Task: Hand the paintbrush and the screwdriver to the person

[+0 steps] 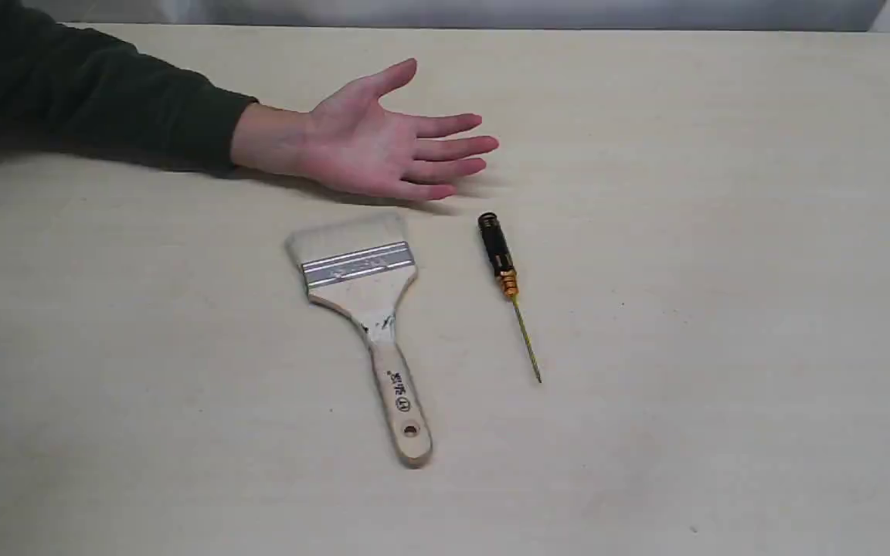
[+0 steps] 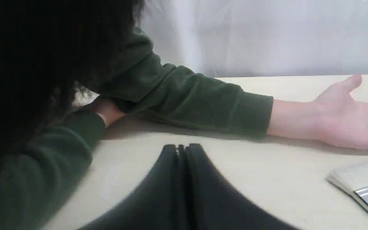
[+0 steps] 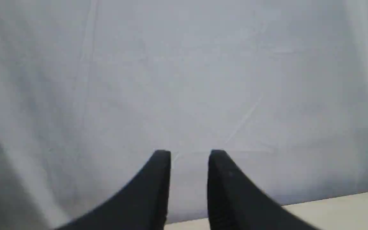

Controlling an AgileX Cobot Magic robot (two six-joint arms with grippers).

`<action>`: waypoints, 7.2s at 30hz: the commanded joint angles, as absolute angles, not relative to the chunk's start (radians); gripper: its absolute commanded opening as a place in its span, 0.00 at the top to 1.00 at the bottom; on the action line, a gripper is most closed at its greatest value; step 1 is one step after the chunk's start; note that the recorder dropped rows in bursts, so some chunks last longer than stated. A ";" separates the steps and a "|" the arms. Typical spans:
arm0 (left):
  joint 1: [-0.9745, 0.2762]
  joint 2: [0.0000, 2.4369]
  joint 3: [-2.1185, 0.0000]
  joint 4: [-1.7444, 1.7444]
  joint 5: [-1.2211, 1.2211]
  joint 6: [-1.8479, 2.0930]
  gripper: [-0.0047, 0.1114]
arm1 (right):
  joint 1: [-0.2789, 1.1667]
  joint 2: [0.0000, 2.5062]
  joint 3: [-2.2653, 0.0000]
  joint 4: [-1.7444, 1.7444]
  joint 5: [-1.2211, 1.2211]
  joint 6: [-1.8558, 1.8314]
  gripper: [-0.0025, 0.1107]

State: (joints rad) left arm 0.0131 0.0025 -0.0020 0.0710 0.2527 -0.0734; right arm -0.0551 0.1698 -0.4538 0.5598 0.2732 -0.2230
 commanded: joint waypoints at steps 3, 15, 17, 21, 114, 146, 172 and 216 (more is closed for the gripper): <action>0.011 0.000 0.000 0.070 0.250 -0.075 0.96 | -0.056 0.366 -0.627 0.878 0.496 -0.669 0.78; 0.011 0.000 0.000 0.068 0.252 -0.075 0.96 | -0.056 0.887 -0.816 0.975 0.580 -0.865 0.81; 0.011 0.000 0.000 0.068 0.252 -0.075 0.96 | -0.056 0.985 -0.842 0.975 0.587 -0.868 0.81; 0.011 0.000 0.000 0.068 0.250 -0.075 0.96 | 0.000 1.161 -0.898 0.942 0.582 -0.871 0.81; 0.011 0.000 0.000 0.071 0.249 -0.075 0.96 | 0.468 1.942 -1.613 0.284 0.581 -0.296 0.94; 0.011 0.000 0.000 0.066 0.251 -0.075 0.96 | 0.451 2.367 -2.127 0.137 0.844 -0.103 0.47; 0.011 0.000 0.000 0.071 0.248 -0.075 0.96 | 0.434 1.893 -1.508 0.268 0.800 -0.191 0.48; 0.011 0.000 0.000 0.069 0.248 -0.075 0.96 | 0.666 2.110 -1.360 0.299 0.632 -0.119 0.41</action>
State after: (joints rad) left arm 0.0131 0.0025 -0.0020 0.0710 0.2527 -0.0734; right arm 0.6655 2.1070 -1.3456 0.2924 0.6284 -0.1182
